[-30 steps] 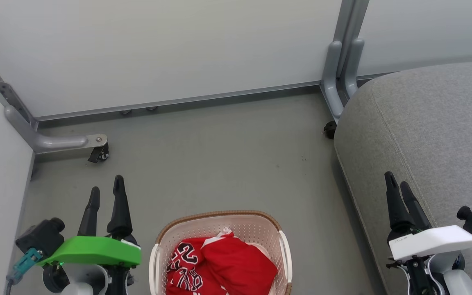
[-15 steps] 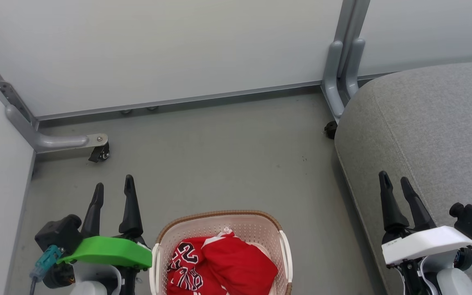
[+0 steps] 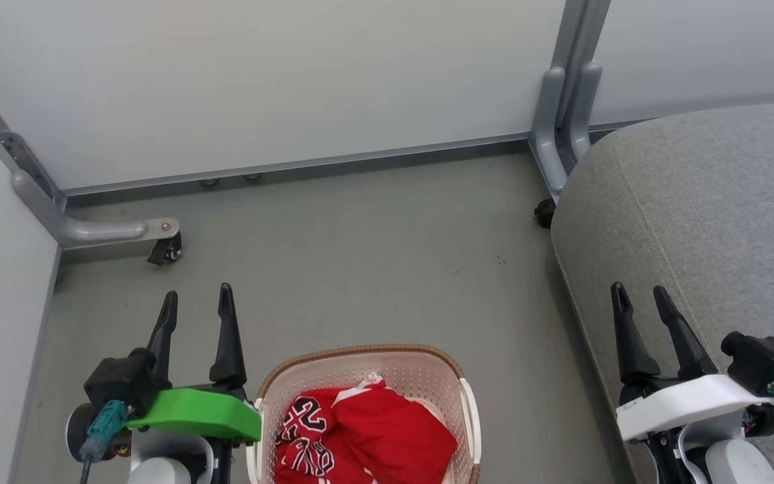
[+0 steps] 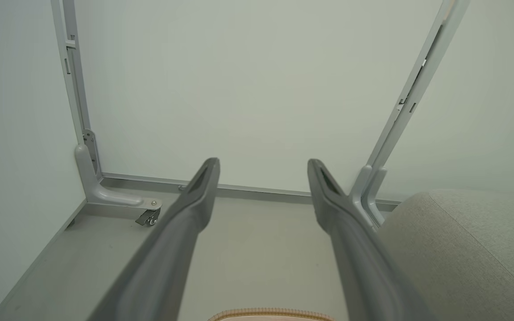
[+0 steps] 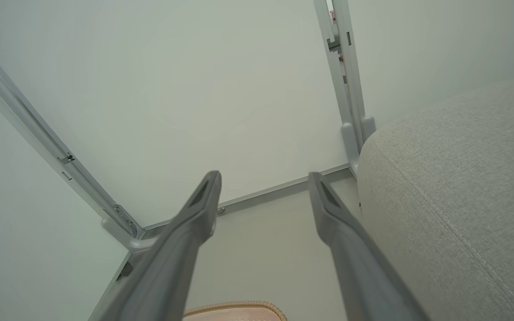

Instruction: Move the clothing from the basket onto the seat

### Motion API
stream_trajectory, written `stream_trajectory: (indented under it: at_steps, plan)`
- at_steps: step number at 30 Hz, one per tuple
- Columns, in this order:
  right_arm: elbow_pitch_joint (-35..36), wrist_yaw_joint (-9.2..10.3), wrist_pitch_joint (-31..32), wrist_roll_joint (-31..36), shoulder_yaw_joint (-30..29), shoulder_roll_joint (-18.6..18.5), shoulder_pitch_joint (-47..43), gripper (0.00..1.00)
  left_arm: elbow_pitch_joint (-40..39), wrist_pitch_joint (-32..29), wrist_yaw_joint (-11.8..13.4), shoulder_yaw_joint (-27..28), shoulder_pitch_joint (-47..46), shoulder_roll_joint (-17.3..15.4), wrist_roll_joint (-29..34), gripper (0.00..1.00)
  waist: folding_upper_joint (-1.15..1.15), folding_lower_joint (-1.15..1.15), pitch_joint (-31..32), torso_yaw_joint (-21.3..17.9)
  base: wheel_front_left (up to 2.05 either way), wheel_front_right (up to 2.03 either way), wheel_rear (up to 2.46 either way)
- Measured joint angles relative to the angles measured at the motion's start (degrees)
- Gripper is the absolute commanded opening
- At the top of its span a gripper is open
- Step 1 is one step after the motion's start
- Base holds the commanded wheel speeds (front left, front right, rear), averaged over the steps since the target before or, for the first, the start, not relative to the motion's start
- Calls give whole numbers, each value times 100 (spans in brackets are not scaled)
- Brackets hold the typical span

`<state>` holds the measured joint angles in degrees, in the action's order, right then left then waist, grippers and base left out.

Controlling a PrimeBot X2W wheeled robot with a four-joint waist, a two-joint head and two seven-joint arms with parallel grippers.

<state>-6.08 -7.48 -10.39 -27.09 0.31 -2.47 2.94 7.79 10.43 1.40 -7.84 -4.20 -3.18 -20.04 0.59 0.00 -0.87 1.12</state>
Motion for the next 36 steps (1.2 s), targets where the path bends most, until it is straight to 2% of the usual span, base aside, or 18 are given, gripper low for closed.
stream_trajectory:
  at_steps: [12,36]
  plan:
    - [13,0,-137,782,-31,-11,-5,100,-56,145,37,-93,-50,-10,582,100,0,0,10,40,0,0,0]
    - [-111,0,-412,1812,-1,-22,-19,100,-2,416,34,-144,-50,-10,1482,100,0,0,30,112,0,0,0]
